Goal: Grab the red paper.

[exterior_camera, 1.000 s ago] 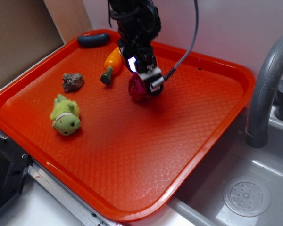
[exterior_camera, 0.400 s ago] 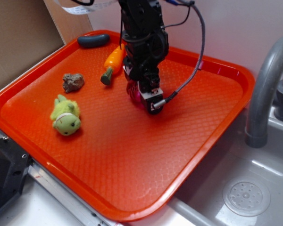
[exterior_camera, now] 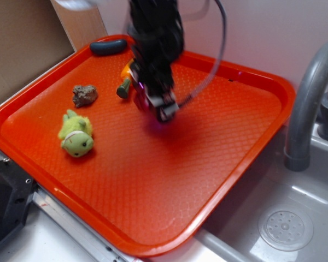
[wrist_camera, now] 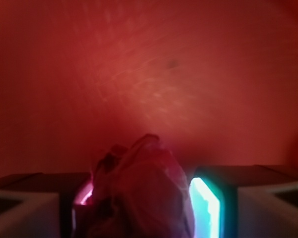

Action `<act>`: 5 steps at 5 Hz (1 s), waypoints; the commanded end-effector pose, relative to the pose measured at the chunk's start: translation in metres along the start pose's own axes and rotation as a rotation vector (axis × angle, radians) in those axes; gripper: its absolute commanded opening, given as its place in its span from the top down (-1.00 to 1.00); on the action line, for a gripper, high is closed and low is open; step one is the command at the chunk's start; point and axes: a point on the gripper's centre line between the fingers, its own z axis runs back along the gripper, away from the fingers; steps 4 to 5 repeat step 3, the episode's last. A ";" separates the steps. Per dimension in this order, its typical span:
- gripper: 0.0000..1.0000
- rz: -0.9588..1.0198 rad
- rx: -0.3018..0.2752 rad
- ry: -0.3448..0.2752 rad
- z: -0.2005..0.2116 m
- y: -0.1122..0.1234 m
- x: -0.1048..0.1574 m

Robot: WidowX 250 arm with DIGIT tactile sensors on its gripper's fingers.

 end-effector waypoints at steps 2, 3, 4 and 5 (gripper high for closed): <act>1.00 0.211 -0.086 -0.114 0.126 0.020 -0.066; 1.00 0.189 -0.069 -0.161 0.127 0.013 -0.071; 1.00 0.189 -0.069 -0.161 0.127 0.013 -0.071; 1.00 0.189 -0.069 -0.161 0.127 0.013 -0.071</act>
